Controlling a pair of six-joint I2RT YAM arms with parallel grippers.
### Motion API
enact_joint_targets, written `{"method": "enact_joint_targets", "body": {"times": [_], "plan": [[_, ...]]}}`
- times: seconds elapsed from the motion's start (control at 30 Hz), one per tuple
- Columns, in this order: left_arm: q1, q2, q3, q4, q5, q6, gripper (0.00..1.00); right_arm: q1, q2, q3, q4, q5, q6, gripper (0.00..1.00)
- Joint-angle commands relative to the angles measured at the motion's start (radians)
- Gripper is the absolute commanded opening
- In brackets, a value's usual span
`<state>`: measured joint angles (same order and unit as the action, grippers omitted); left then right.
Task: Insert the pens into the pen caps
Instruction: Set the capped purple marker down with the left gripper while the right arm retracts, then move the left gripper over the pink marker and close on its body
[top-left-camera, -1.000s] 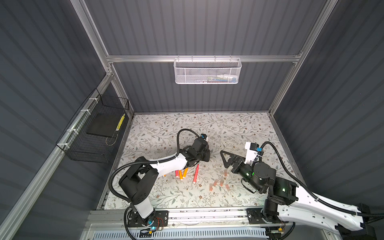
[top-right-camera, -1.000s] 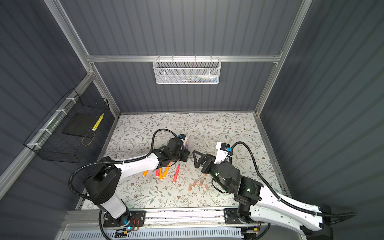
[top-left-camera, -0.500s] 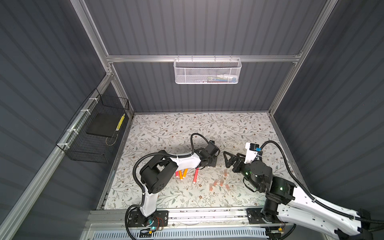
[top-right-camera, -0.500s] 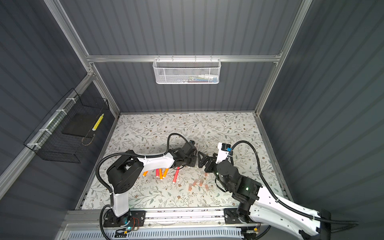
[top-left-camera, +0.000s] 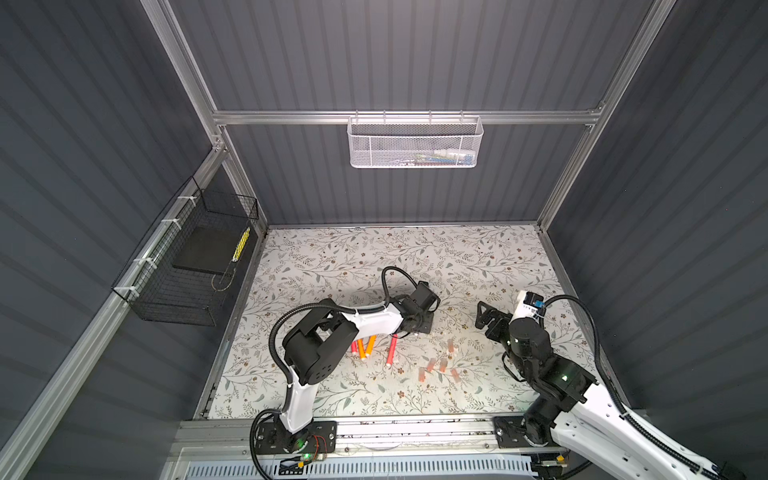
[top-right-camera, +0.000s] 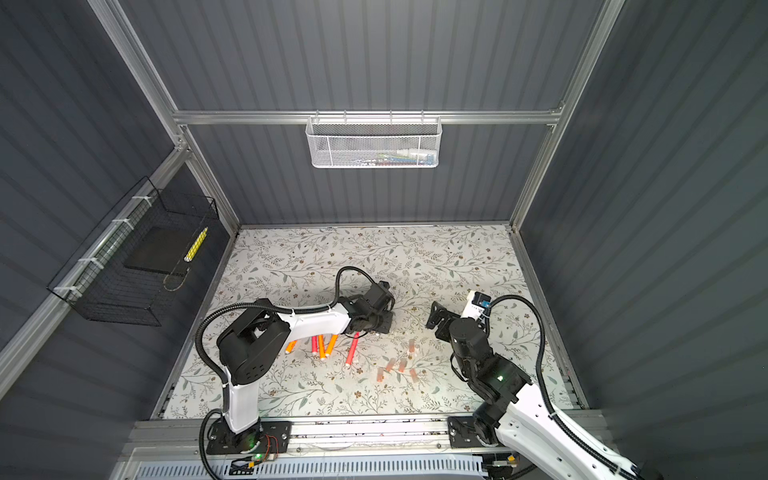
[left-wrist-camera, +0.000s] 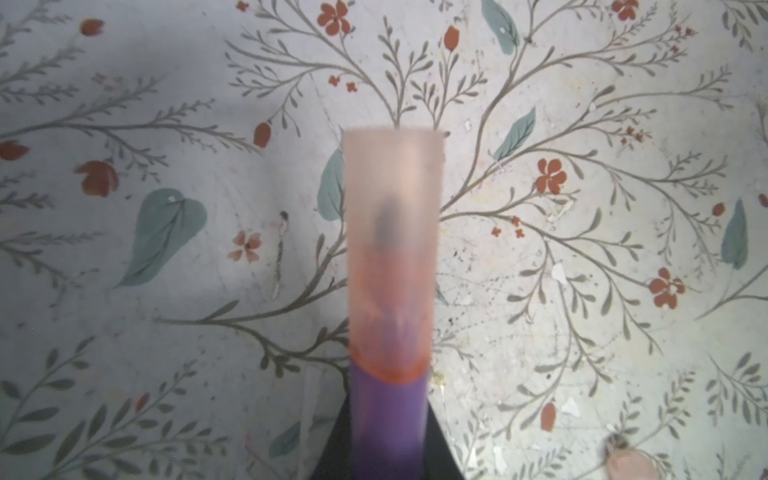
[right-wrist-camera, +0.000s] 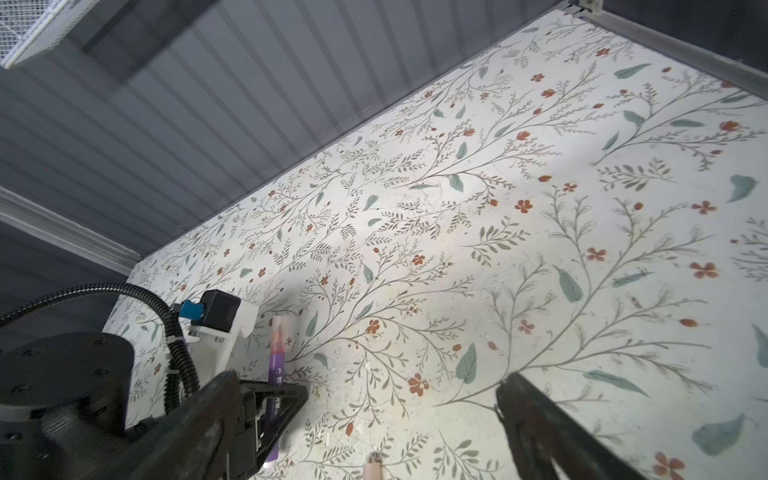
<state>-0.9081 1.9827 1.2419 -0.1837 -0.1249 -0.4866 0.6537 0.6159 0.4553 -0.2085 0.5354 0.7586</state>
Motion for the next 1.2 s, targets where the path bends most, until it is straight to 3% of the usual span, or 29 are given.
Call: {"method": "enact_joint_targets", "body": {"times": [0.0,0.3,0.53,0.63,0.7,0.97,1.17], "plan": [[0.003,0.044,0.04,-0.032,0.034,0.03,0.13,-0.041,0.02,-0.016,-0.028,0.037,-0.018,0.99],[0.004,0.056,0.078,-0.063,0.027,0.055,0.22,-0.167,0.051,-0.044,0.007,0.035,-0.045,0.99],[0.006,0.025,0.118,-0.085,0.022,0.091,0.4,-0.275,0.056,-0.064,0.046,0.024,-0.083,0.99],[0.005,-0.026,0.114,-0.1,0.01,0.104,0.41,-0.322,0.066,-0.084,0.07,0.03,-0.097,0.99],[0.005,-0.092,0.07,-0.08,-0.01,0.105,0.41,-0.341,0.079,-0.108,0.088,0.069,-0.091,0.99],[0.005,-0.459,-0.247,-0.001,-0.105,0.042,0.41,-0.37,0.08,-0.141,0.148,-0.001,-0.097,0.99],[0.005,-0.545,-0.411,-0.001,-0.078,-0.035,0.38,-0.373,0.058,-0.154,0.147,-0.035,-0.102,0.99]]}}
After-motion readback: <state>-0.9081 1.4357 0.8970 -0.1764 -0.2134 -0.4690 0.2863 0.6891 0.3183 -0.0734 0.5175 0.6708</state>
